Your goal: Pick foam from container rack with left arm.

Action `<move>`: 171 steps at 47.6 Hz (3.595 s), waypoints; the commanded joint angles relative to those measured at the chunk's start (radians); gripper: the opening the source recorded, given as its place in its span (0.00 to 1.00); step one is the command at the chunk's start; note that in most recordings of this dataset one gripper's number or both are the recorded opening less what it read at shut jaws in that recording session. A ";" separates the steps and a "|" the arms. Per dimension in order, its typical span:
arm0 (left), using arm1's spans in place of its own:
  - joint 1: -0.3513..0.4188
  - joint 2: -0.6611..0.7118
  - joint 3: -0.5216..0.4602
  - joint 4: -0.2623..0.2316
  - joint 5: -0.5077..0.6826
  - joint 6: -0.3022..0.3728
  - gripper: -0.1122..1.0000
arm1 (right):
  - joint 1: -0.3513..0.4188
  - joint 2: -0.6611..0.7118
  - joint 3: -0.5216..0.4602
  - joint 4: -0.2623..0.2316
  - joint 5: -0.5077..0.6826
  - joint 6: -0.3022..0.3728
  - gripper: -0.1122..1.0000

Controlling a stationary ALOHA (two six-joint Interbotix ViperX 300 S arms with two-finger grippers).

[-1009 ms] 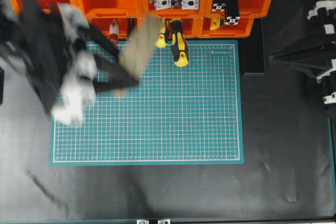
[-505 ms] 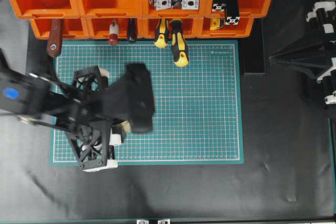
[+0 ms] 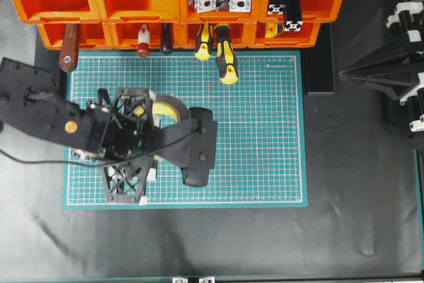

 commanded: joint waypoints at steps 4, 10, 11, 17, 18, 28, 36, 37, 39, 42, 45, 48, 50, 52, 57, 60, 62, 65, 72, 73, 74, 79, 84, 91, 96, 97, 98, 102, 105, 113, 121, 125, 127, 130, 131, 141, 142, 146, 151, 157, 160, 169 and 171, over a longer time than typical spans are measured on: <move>0.025 -0.021 -0.026 0.005 0.002 0.049 0.36 | 0.002 0.012 -0.031 0.003 -0.006 0.002 0.09; 0.031 -0.021 -0.026 0.005 0.002 0.087 0.36 | 0.002 0.011 -0.031 0.003 -0.006 0.003 0.09; 0.031 -0.021 -0.026 0.005 0.002 0.092 0.36 | 0.002 0.011 -0.031 0.003 -0.006 0.002 0.09; 0.040 -0.023 -0.026 0.005 0.002 0.103 0.36 | 0.002 0.012 -0.031 0.003 -0.009 0.003 0.09; 0.043 -0.023 -0.025 0.003 0.002 0.103 0.36 | 0.003 0.011 -0.031 0.003 -0.008 0.003 0.09; 0.064 -0.029 -0.020 0.003 0.000 0.106 0.36 | 0.002 0.011 -0.031 0.002 -0.006 0.003 0.09; 0.078 -0.034 -0.011 0.003 0.002 0.112 0.36 | 0.002 0.011 -0.031 0.002 -0.006 0.003 0.09; 0.080 -0.037 -0.008 0.002 0.002 0.114 0.37 | 0.002 0.012 -0.031 0.003 -0.006 0.003 0.09; 0.081 -0.040 0.002 0.002 0.002 0.118 0.44 | 0.002 0.011 -0.031 0.002 -0.006 0.003 0.09; 0.087 -0.048 0.023 0.003 -0.002 0.126 0.61 | 0.002 0.012 -0.031 0.003 -0.006 0.003 0.09; 0.087 -0.057 0.037 0.003 -0.003 0.132 0.76 | 0.002 0.011 -0.031 0.002 -0.006 0.003 0.09; 0.089 -0.066 0.052 0.003 -0.005 0.132 0.87 | 0.003 0.011 -0.031 0.003 -0.006 0.003 0.09; 0.089 -0.071 0.063 0.002 -0.003 0.130 0.91 | 0.002 0.012 -0.031 0.003 -0.006 0.003 0.09; 0.089 -0.077 0.072 0.002 -0.003 0.126 0.92 | 0.002 0.012 -0.031 0.003 -0.006 0.003 0.09; 0.084 -0.087 0.084 0.002 -0.005 0.115 0.92 | 0.002 0.011 -0.032 0.003 -0.008 0.003 0.09; 0.083 -0.092 0.084 0.002 -0.006 0.112 0.92 | 0.003 0.009 -0.032 0.003 -0.006 0.003 0.09; 0.081 -0.095 0.084 0.002 -0.009 0.107 0.92 | 0.002 0.008 -0.032 0.003 -0.008 0.003 0.09; 0.081 -0.100 0.083 0.002 -0.015 0.101 0.92 | 0.002 0.008 -0.032 0.003 -0.009 0.003 0.09; 0.081 -0.114 0.084 0.000 -0.023 0.091 0.92 | 0.002 0.008 -0.032 0.003 -0.009 0.003 0.09; 0.081 -0.117 0.084 0.000 -0.025 0.086 0.92 | 0.002 0.008 -0.032 0.003 -0.009 0.003 0.09; 0.080 -0.118 0.084 0.002 -0.026 0.081 0.92 | 0.002 0.008 -0.032 0.003 -0.011 0.003 0.09; 0.080 -0.147 0.078 0.000 -0.049 0.048 0.92 | 0.002 0.008 -0.032 0.003 -0.009 0.003 0.09; 0.081 -0.209 0.078 0.002 -0.071 0.002 0.91 | 0.003 0.008 -0.032 0.003 -0.009 0.003 0.09; 0.066 -0.325 0.095 0.002 -0.129 -0.011 0.88 | 0.005 0.008 -0.032 0.003 -0.009 0.003 0.09; 0.049 -0.419 0.127 0.002 -0.212 -0.020 0.86 | 0.005 0.008 -0.034 0.003 -0.011 0.003 0.09; 0.046 -0.436 0.137 0.000 -0.229 -0.020 0.86 | 0.005 0.006 -0.032 0.003 -0.011 0.003 0.09; 0.043 -0.453 0.147 0.002 -0.245 -0.020 0.86 | 0.005 0.006 -0.034 0.003 -0.011 0.003 0.09; 0.037 -0.511 0.198 0.000 -0.331 -0.020 0.86 | 0.005 0.006 -0.034 0.003 -0.011 0.003 0.09; 0.031 -0.557 0.239 0.000 -0.419 -0.020 0.86 | 0.005 0.005 -0.034 0.003 -0.011 0.003 0.09; 0.040 -0.701 0.364 0.003 -0.701 0.035 0.84 | 0.005 0.000 -0.035 0.003 -0.008 0.003 0.09; 0.048 -0.822 0.474 0.002 -0.784 0.120 0.81 | 0.005 -0.005 -0.035 0.003 -0.006 0.003 0.09; 0.052 -0.877 0.515 0.002 -0.796 0.124 0.80 | 0.005 -0.005 -0.034 0.003 -0.006 0.003 0.09; 0.054 -0.902 0.532 0.002 -0.798 0.130 0.80 | 0.005 -0.005 -0.035 0.003 -0.005 0.003 0.09; 0.052 -0.945 0.557 0.002 -0.798 0.130 0.80 | 0.005 -0.005 -0.035 0.003 -0.005 0.002 0.09; 0.051 -0.957 0.565 0.002 -0.798 0.130 0.80 | 0.005 -0.006 -0.034 0.003 -0.005 0.003 0.09; 0.051 -1.045 0.632 0.000 -0.861 0.121 0.80 | 0.005 -0.005 -0.035 0.002 -0.005 0.002 0.09; 0.051 -1.049 0.638 0.000 -0.871 0.121 0.80 | 0.005 -0.005 -0.034 0.003 -0.005 0.002 0.09; 0.051 -1.065 0.658 0.000 -0.896 0.121 0.80 | 0.005 -0.005 -0.034 0.003 -0.005 0.002 0.09; 0.051 -1.086 0.672 0.000 -0.897 0.120 0.80 | 0.005 -0.005 -0.035 0.002 -0.005 0.002 0.09; 0.054 -1.100 0.689 -0.002 -0.899 0.118 0.80 | 0.005 -0.005 -0.034 0.002 -0.011 -0.002 0.09; 0.055 -1.108 0.698 0.000 -0.902 0.115 0.80 | 0.006 -0.006 -0.035 0.002 -0.011 -0.003 0.09; 0.061 -1.123 0.706 0.000 -0.904 0.107 0.80 | 0.006 -0.006 -0.035 0.000 -0.017 -0.006 0.09; 0.063 -1.127 0.706 0.000 -0.902 0.107 0.80 | 0.005 -0.008 -0.035 0.000 -0.026 -0.008 0.09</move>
